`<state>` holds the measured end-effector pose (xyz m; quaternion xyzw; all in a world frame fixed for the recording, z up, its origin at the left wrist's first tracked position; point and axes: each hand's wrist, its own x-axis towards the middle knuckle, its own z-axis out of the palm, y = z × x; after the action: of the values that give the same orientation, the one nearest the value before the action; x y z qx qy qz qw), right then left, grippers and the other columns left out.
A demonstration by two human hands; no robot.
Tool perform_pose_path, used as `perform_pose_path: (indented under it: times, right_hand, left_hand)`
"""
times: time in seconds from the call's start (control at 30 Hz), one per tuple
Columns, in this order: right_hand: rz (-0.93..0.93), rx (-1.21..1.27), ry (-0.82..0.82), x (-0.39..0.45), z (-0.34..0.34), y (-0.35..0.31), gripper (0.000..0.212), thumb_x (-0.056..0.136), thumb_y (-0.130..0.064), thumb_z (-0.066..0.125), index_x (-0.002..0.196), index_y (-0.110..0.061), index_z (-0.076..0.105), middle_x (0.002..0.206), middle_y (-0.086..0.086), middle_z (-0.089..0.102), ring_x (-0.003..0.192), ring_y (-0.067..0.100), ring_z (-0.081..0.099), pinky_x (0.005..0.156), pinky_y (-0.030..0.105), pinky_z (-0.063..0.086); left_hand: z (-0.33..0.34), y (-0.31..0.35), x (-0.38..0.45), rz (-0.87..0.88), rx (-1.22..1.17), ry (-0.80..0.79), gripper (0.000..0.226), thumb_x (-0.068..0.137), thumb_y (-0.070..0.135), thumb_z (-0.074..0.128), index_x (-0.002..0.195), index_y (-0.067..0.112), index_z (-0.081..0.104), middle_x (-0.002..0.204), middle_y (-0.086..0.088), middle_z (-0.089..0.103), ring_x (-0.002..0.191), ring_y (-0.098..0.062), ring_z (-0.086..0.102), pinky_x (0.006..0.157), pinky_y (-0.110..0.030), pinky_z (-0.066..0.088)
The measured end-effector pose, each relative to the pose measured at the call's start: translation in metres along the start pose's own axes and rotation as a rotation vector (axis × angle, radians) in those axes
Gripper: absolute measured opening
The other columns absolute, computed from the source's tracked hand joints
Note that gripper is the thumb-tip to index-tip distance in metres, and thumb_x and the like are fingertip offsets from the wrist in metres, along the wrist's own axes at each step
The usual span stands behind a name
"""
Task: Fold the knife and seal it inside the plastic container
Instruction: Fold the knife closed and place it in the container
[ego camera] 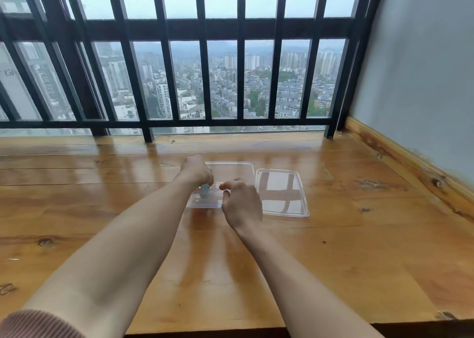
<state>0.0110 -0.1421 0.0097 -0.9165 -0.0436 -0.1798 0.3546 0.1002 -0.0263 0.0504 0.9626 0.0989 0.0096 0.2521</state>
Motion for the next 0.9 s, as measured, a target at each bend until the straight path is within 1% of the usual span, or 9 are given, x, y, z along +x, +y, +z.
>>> perform_pose_path:
  times: [0.07,0.13,0.23,0.33,0.47,0.63,0.73,0.8,0.9]
  right_hand:
    - [0.001,0.014,-0.002,0.001,0.0,0.001,0.034,0.089,-0.01,0.049,0.11,-0.02,0.073,0.119,0.0,0.065,0.11,0.029,0.06,0.084,0.035,0.051]
    - [0.006,0.029,-0.004,0.001,0.0,0.002,0.035,0.089,-0.009,0.048,0.11,-0.019,0.073,0.119,0.001,0.065,0.111,0.03,0.059,0.084,0.035,0.05]
    - [0.014,0.035,-0.012,0.002,0.0,0.001,0.037,0.088,-0.008,0.047,0.111,-0.019,0.073,0.119,0.002,0.066,0.111,0.03,0.058,0.083,0.034,0.049]
    - [0.02,0.045,-0.015,0.003,0.0,0.001,0.037,0.087,-0.007,0.046,0.11,-0.019,0.073,0.118,0.002,0.067,0.111,0.031,0.058,0.083,0.034,0.049]
    - [0.026,0.057,-0.021,0.003,-0.001,0.001,0.037,0.087,-0.008,0.047,0.109,-0.019,0.073,0.118,0.002,0.067,0.111,0.031,0.059,0.083,0.034,0.05]
    - [0.018,0.05,-0.036,0.003,-0.002,0.002,0.037,0.086,-0.008,0.047,0.111,-0.019,0.073,0.121,0.002,0.066,0.112,0.031,0.058,0.086,0.034,0.051]
    - [0.008,0.06,-0.042,0.002,-0.004,0.003,0.035,0.086,-0.01,0.05,0.11,-0.019,0.073,0.122,0.003,0.066,0.113,0.031,0.059,0.087,0.034,0.051]
    - [0.001,0.064,-0.051,0.001,-0.006,0.003,0.034,0.086,-0.011,0.051,0.111,-0.018,0.072,0.123,0.002,0.066,0.113,0.03,0.059,0.089,0.034,0.051]
    - [-0.012,0.062,-0.045,0.0,-0.01,0.004,0.034,0.086,-0.011,0.05,0.11,-0.018,0.072,0.122,0.001,0.066,0.11,0.027,0.061,0.089,0.034,0.051]
  left_hand:
    - [0.002,0.001,0.002,-0.025,0.027,-0.029,0.023,0.064,0.011,0.085,0.065,0.003,0.063,0.066,-0.011,0.066,0.054,-0.022,0.065,0.046,-0.032,0.056]
    - [0.004,0.001,0.004,-0.045,0.069,-0.049,0.024,0.066,0.012,0.084,0.065,0.004,0.061,0.064,-0.01,0.063,0.051,-0.022,0.062,0.036,-0.029,0.047]
    - [0.008,0.001,0.007,-0.055,0.122,-0.063,0.023,0.07,0.016,0.081,0.068,0.006,0.06,0.071,-0.011,0.064,0.051,-0.02,0.061,0.034,-0.026,0.043]
    - [0.011,0.002,0.008,-0.056,0.18,-0.046,0.022,0.073,0.021,0.075,0.067,0.01,0.057,0.059,-0.004,0.058,0.047,-0.012,0.054,0.037,-0.021,0.04]
    - [0.013,0.0,0.01,-0.054,0.195,-0.049,0.021,0.073,0.019,0.074,0.065,0.009,0.058,0.055,-0.003,0.058,0.043,-0.013,0.056,0.025,-0.013,0.031]
    - [0.009,0.001,0.003,-0.056,0.173,-0.073,0.016,0.076,0.015,0.072,0.077,0.004,0.06,0.065,-0.009,0.058,0.047,-0.02,0.059,0.021,-0.017,0.032]
    - [0.002,0.001,-0.003,-0.045,0.107,-0.082,0.028,0.072,0.018,0.083,0.08,0.001,0.061,0.079,-0.014,0.064,0.057,-0.027,0.066,0.031,-0.025,0.045]
    - [-0.004,0.002,-0.007,-0.002,0.082,-0.057,0.03,0.072,0.022,0.083,0.082,0.001,0.065,0.088,-0.017,0.07,0.073,-0.03,0.07,0.051,-0.03,0.053]
    - [-0.009,0.001,-0.013,0.079,0.024,0.004,0.025,0.08,0.024,0.076,0.082,0.0,0.071,0.093,-0.017,0.073,0.08,-0.028,0.066,0.067,-0.033,0.054]
